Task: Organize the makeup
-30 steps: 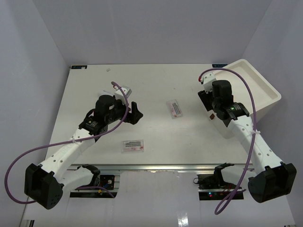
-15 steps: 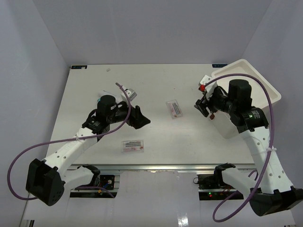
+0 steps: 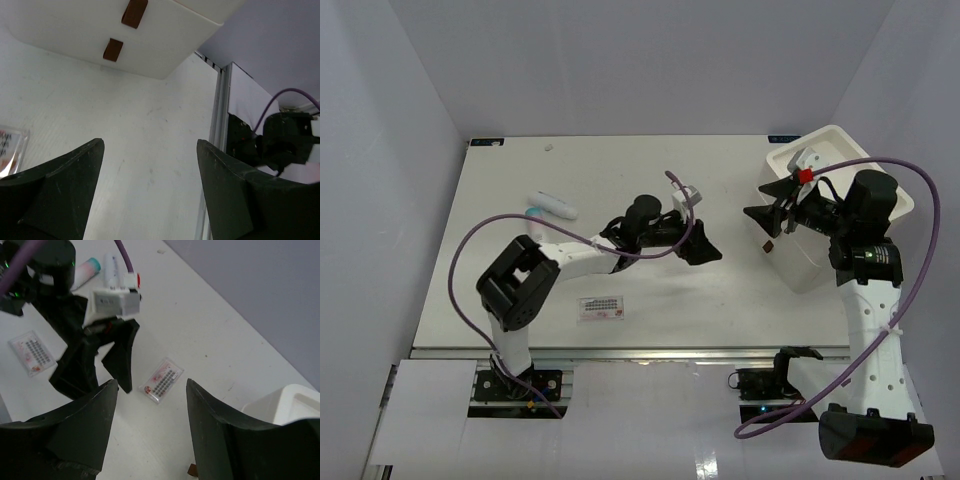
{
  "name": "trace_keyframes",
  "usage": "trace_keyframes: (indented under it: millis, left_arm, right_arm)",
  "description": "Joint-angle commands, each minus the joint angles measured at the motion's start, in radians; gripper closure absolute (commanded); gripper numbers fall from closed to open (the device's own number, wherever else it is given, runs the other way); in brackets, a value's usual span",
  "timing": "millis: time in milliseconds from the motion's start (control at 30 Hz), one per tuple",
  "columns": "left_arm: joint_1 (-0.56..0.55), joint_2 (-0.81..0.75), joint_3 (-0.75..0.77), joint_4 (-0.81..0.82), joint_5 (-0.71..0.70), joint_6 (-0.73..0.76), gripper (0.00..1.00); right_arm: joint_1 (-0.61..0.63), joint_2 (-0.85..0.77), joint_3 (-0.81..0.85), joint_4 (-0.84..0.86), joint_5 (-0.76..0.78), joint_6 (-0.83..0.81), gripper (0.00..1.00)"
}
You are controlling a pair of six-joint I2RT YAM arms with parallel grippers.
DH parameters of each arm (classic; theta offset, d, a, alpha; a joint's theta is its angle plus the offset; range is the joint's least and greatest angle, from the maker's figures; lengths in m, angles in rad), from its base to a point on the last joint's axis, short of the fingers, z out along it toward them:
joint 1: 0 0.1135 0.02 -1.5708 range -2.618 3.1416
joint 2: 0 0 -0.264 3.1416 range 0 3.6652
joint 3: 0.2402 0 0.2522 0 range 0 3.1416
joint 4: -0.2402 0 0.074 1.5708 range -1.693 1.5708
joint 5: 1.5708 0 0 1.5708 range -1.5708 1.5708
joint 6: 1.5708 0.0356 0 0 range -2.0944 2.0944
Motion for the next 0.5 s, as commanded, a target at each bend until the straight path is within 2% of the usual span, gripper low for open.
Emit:
trace_keyframes:
  millis: [0,167,467]
  left_arm:
    - [-0.08,0.172,0.182,0.148,-0.124,0.077,0.15]
    - [-0.116,0.363,0.389,0.202,-0.18,0.077,0.19]
    - [-0.167,0.577,0.651,0.249,-0.286,0.067,0.2]
  right_arm:
    - [-0.077,-0.066,-0.038,0.181,-0.101,0.144,0.36]
    - [-0.125,-0.096,-0.055,0.199,-0.125,0.173,0.36]
    - [-0.176,-0.093,-0.098,0.244,-0.173,0.205,0.35]
